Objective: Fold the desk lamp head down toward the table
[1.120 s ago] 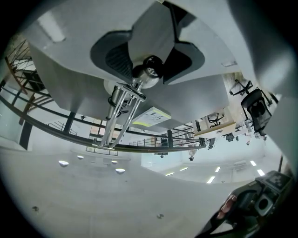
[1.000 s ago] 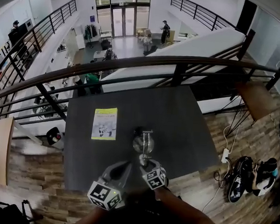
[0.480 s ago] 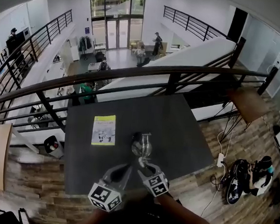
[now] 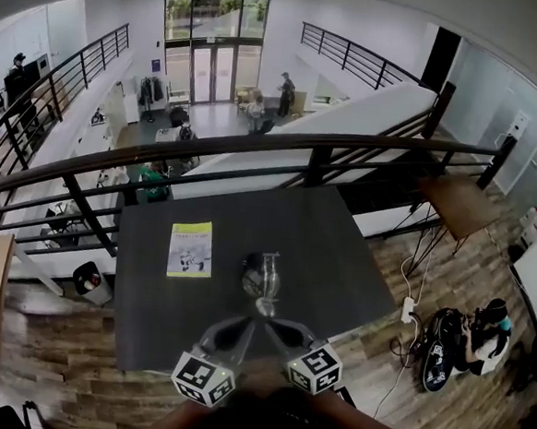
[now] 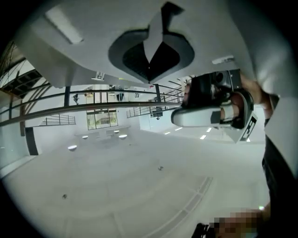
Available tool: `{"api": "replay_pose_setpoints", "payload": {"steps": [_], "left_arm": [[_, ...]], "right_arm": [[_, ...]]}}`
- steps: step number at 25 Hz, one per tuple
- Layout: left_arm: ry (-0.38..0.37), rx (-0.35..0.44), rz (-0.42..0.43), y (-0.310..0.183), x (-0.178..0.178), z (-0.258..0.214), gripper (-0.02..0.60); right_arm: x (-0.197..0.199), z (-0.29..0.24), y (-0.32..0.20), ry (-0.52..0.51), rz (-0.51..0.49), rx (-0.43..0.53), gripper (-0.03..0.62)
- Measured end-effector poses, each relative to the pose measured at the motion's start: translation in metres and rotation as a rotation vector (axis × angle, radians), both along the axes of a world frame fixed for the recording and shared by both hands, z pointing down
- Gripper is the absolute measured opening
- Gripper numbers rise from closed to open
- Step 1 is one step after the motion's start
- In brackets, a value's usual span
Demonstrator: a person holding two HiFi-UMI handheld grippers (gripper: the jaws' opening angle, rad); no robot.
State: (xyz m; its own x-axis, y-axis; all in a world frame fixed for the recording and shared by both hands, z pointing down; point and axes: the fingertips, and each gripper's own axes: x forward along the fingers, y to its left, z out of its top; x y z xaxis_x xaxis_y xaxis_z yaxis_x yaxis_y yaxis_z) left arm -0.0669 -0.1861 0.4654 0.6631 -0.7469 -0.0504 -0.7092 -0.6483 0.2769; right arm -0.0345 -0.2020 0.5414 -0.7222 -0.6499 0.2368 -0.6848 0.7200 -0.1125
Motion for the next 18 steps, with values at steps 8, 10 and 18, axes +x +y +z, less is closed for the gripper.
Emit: {"api": "replay_pose_setpoints", "payload": {"steps": [8, 10, 18], "left_arm": [[-0.02, 0.017, -0.05, 0.019, 0.027, -0.009, 0.002], [-0.023, 0.018, -0.063, 0.03, 0.046, -0.011, 0.002], [-0.019, 0.029, -0.134, 0.085, 0.118, -0.009, 0.002]], "right_arm": [[0.017, -0.039, 0.027, -0.059, -0.057, 0.048, 0.003], [0.031, -0.046, 0.039, -0.066, -0.074, 0.056, 0.003], [0.104, -0.054, 0.098, -0.097, -0.119, 0.07, 0.003]]}}
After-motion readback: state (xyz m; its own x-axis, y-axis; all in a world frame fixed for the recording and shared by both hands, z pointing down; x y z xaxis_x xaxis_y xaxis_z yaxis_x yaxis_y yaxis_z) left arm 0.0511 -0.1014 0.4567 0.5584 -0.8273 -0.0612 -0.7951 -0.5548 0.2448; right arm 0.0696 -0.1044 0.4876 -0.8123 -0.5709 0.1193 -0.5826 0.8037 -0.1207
